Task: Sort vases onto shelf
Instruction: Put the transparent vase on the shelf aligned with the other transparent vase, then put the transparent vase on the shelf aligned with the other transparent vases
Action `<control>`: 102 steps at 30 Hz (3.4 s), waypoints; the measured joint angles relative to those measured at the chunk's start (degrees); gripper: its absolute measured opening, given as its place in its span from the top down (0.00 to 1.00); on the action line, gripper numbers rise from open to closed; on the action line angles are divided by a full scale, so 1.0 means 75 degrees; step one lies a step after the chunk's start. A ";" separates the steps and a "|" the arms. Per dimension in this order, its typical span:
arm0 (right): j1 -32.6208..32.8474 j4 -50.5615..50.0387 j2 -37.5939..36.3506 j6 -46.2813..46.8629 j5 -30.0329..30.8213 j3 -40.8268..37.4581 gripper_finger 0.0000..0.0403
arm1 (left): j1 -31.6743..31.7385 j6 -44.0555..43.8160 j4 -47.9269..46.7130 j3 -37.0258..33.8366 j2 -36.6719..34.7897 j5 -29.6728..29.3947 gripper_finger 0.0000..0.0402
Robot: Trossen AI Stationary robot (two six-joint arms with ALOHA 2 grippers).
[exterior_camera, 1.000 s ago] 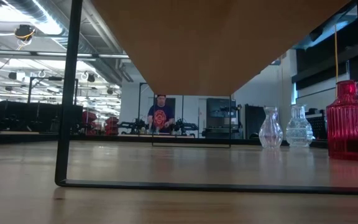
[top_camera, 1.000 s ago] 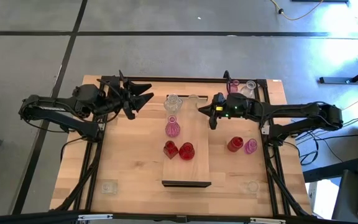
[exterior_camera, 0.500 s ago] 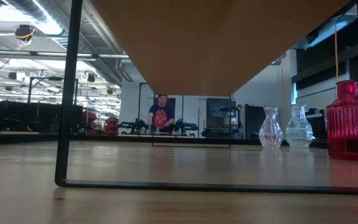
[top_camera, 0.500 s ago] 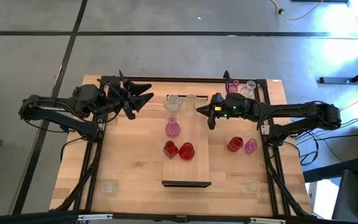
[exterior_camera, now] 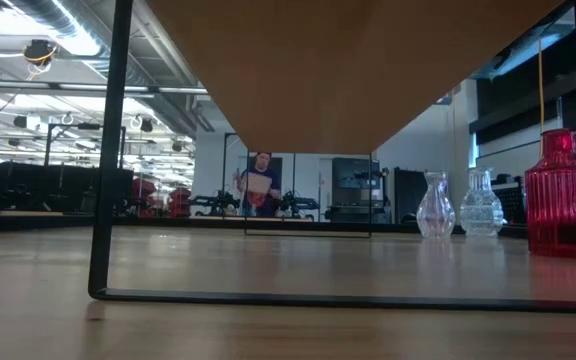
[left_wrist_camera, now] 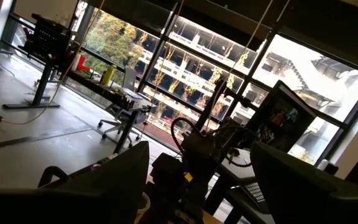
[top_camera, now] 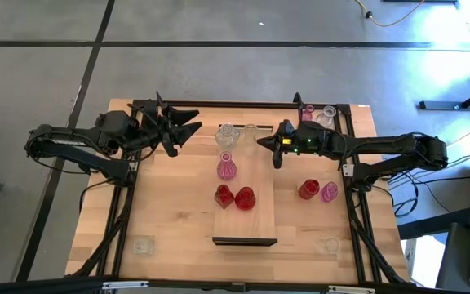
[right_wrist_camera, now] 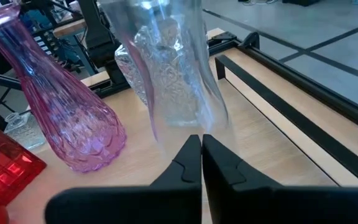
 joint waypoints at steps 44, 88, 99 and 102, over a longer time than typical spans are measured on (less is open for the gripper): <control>-0.0548 -0.7057 -0.1188 0.1803 0.3871 0.1606 0.99 | -0.0001 -0.0003 -0.0232 0.0006 -0.0003 0.0046 0.32; -0.3596 -0.7625 0.0154 0.1357 0.0554 0.1464 0.89 | -0.0054 0.0000 -0.0275 0.0006 -0.0003 0.0399 0.32; -0.3602 -0.7973 -0.0029 0.0828 -0.0425 0.1470 0.99 | -0.0054 0.0000 -0.0277 0.0006 -0.0003 0.0399 0.32; -0.3593 -0.8523 -0.0113 0.0689 -0.0484 0.1701 0.99 | -0.0054 0.0000 -0.0277 0.0006 -0.0003 0.0399 0.32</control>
